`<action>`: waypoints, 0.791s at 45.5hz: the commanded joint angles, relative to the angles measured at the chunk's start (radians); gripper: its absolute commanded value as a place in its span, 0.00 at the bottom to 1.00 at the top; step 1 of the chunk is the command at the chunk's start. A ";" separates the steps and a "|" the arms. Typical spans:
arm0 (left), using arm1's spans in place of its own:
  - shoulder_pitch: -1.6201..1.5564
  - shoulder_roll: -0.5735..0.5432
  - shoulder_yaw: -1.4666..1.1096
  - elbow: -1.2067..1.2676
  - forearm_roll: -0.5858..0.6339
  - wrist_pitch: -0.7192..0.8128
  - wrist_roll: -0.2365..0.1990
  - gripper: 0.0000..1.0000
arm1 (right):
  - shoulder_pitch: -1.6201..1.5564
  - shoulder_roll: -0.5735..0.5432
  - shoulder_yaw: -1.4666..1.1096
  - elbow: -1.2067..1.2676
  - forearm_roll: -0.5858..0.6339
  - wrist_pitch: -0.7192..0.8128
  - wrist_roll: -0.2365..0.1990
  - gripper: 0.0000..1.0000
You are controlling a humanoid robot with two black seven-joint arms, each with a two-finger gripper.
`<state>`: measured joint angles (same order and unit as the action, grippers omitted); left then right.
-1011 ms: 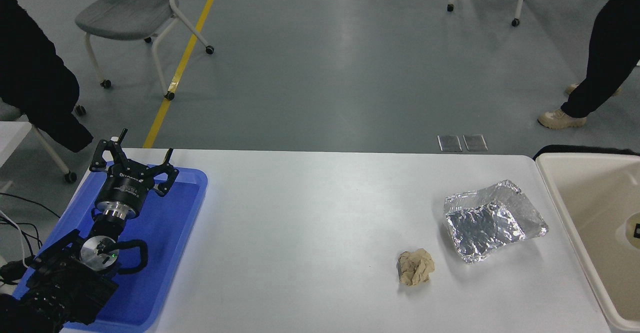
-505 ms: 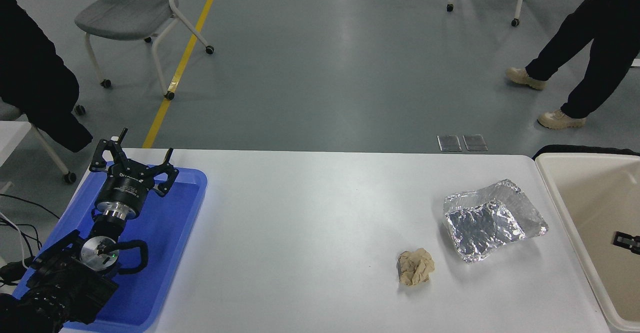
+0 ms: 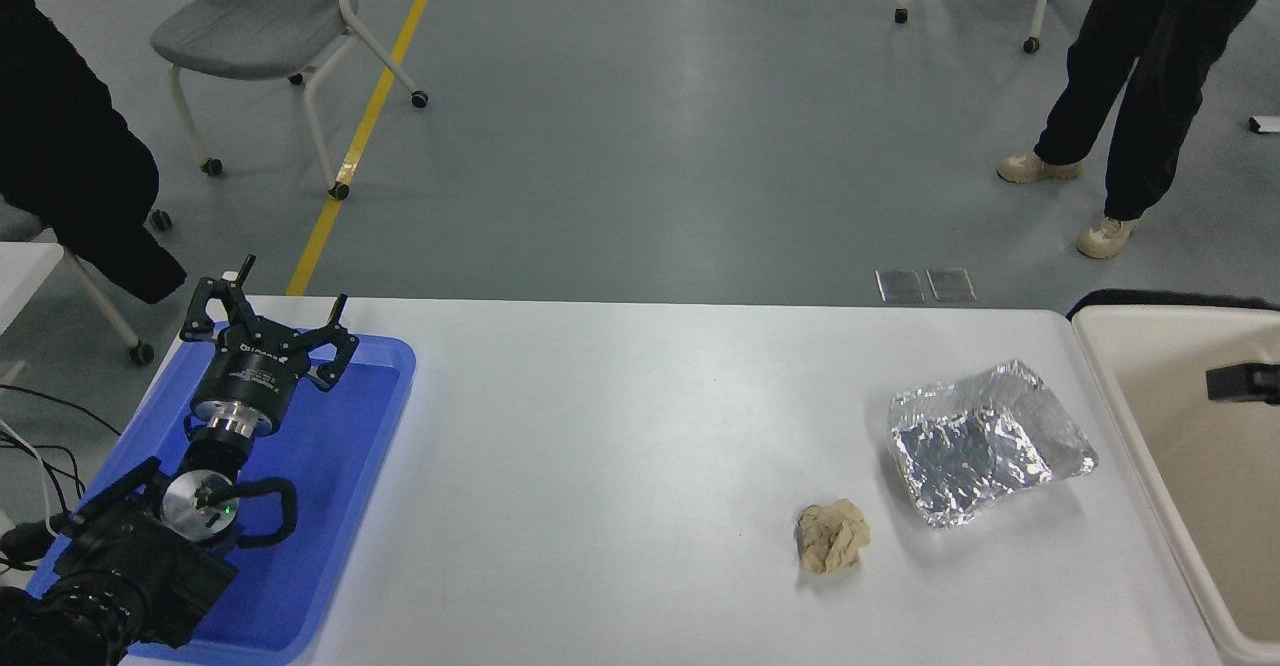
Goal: Pick up paper cup place in dustbin
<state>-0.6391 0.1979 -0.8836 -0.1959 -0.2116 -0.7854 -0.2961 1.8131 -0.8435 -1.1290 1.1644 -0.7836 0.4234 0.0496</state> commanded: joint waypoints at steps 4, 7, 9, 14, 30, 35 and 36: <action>0.001 0.002 0.000 -0.002 0.000 0.000 0.000 1.00 | 0.509 0.170 -0.202 0.325 0.263 0.325 0.001 1.00; 0.002 0.002 0.000 0.001 0.000 0.000 0.000 1.00 | 0.557 0.225 -0.192 0.371 0.323 0.362 0.000 1.00; 0.002 0.002 0.000 0.001 0.000 0.000 0.000 1.00 | 0.575 0.263 -0.186 0.396 0.375 0.362 -0.002 1.00; 0.002 0.002 0.000 0.001 0.000 0.000 0.000 1.00 | 0.591 0.386 -0.167 0.396 0.509 0.362 -0.002 1.00; 0.002 0.002 0.000 0.001 0.000 0.000 0.000 1.00 | 0.565 0.534 -0.155 0.363 0.578 0.362 -0.002 1.00; 0.002 0.002 0.000 0.001 0.000 0.000 0.000 1.00 | 0.563 0.554 -0.143 0.360 0.584 0.362 -0.002 1.00; 0.002 0.002 0.000 0.001 0.000 0.000 0.000 1.00 | 0.563 0.555 -0.138 0.360 0.584 0.362 -0.002 1.00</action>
<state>-0.6367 0.1994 -0.8836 -0.1951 -0.2116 -0.7854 -0.2961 2.3704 -0.3593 -1.2837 1.5259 -0.2385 0.7752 0.0475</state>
